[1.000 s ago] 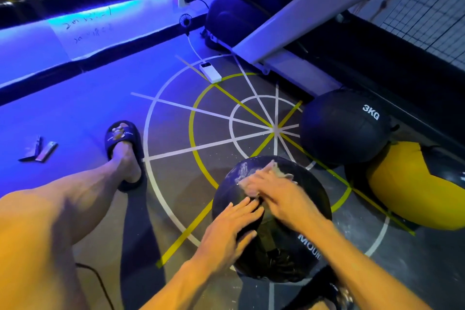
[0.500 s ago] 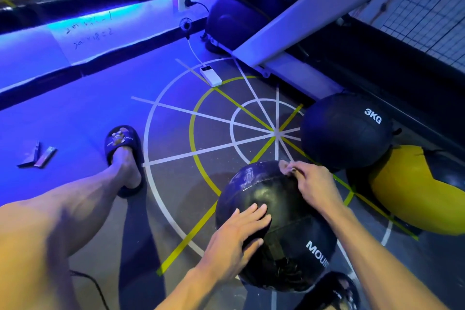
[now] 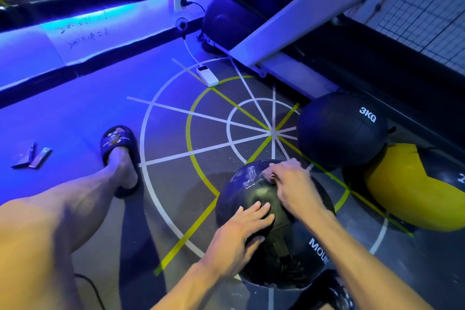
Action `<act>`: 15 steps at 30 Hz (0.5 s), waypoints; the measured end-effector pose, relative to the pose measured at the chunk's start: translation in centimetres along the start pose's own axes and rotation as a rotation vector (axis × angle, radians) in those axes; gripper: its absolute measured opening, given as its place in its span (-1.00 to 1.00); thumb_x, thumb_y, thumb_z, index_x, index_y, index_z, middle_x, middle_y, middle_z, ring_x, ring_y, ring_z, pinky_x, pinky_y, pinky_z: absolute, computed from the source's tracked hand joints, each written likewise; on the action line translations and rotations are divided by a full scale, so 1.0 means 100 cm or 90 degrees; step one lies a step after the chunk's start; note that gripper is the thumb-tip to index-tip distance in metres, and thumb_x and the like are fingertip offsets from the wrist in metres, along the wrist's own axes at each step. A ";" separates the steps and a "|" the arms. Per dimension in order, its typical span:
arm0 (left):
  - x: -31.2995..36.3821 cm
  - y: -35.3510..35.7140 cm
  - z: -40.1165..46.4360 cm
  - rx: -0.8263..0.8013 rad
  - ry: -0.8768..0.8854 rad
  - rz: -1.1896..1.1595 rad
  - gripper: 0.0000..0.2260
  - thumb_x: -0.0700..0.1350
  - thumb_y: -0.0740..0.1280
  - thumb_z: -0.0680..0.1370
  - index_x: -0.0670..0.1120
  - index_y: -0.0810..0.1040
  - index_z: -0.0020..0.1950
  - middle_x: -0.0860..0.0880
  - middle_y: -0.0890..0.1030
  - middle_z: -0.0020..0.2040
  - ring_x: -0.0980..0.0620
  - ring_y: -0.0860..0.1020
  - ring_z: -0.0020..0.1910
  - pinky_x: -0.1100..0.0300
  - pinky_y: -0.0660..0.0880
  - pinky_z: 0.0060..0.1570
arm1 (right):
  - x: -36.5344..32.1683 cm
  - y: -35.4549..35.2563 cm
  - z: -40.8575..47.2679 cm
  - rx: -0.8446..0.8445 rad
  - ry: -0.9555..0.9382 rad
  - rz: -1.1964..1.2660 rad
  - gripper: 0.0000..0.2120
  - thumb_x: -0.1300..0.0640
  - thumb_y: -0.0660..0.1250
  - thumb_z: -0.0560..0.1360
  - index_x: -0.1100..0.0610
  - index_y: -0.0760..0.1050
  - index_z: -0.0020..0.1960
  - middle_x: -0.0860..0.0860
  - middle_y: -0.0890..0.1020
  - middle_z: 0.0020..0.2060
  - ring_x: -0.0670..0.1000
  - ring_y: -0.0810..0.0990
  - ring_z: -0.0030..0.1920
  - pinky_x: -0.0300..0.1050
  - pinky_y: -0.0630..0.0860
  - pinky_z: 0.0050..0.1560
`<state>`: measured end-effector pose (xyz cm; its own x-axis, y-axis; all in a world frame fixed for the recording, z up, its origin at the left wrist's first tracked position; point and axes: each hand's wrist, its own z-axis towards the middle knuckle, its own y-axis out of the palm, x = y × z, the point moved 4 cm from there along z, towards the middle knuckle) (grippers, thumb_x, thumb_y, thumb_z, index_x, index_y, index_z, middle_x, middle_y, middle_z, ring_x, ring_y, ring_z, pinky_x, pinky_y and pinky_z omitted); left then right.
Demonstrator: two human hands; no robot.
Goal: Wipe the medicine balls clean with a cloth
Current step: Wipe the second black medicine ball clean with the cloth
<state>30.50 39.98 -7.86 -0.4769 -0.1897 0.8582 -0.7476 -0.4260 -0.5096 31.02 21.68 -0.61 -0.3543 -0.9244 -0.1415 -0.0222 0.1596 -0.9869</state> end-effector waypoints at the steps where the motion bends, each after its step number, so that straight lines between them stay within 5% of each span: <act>1: -0.001 0.001 0.000 0.006 0.000 0.001 -0.56 -0.08 0.28 0.67 0.16 0.40 0.56 0.43 0.18 0.55 0.33 0.04 0.60 0.19 -0.08 0.59 | -0.016 0.003 0.001 -0.030 -0.021 0.010 -0.76 0.23 0.24 0.59 -0.09 0.53 -0.09 -0.01 0.60 0.00 0.02 0.57 0.05 -0.06 0.55 0.10; 3: -0.002 0.001 -0.002 0.013 0.000 0.002 -0.57 -0.09 0.29 0.66 0.15 0.43 0.54 0.47 0.18 0.53 0.32 0.06 0.59 0.21 -0.07 0.58 | -0.033 0.006 0.001 -0.078 -0.081 -0.009 -0.80 0.23 0.29 0.58 -0.06 0.57 0.04 -0.01 0.56 0.04 0.03 0.55 0.07 -0.07 0.54 0.10; 5: -0.001 0.000 -0.002 0.007 -0.003 -0.004 -0.56 -0.09 0.29 0.67 0.17 0.41 0.55 0.44 0.19 0.55 0.34 0.05 0.59 0.23 -0.08 0.59 | -0.019 0.000 0.003 -0.069 -0.094 0.026 -0.80 0.19 0.26 0.58 -0.11 0.51 -0.05 -0.08 0.56 0.06 -0.03 0.59 0.04 -0.05 0.58 0.10; 10: 0.002 -0.001 0.003 -0.002 0.004 -0.015 -0.56 -0.08 0.29 0.69 0.18 0.38 0.56 0.38 0.21 0.57 0.33 0.05 0.59 0.24 -0.08 0.58 | 0.067 -0.019 -0.008 -0.041 0.097 0.009 -0.75 0.17 0.22 0.60 -0.20 0.47 -0.05 -0.10 0.67 0.09 0.09 0.65 0.11 0.09 0.58 0.05; 13: 0.001 0.000 0.003 0.006 0.003 -0.016 -0.56 -0.09 0.29 0.68 0.17 0.39 0.56 0.39 0.20 0.57 0.32 0.05 0.60 0.24 -0.08 0.58 | 0.042 -0.009 -0.004 -0.010 0.078 0.014 -0.74 0.22 0.28 0.58 -0.15 0.49 -0.08 -0.05 0.69 0.05 0.08 0.65 0.10 0.02 0.57 0.12; 15: -0.004 -0.002 0.003 0.012 -0.003 -0.012 -0.55 -0.09 0.30 0.67 0.18 0.39 0.55 0.39 0.20 0.57 0.32 0.05 0.60 0.24 -0.08 0.58 | 0.010 0.005 0.005 -0.029 0.023 0.002 -0.77 0.24 0.32 0.57 -0.08 0.58 0.08 0.00 0.66 0.11 0.07 0.59 0.14 0.00 0.54 0.22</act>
<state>30.97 39.86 -8.12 -0.4608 -0.1858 0.8679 -0.7473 -0.4463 -0.4923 31.09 20.70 -1.23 -0.3884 -0.9106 -0.1416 -0.0636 0.1797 -0.9817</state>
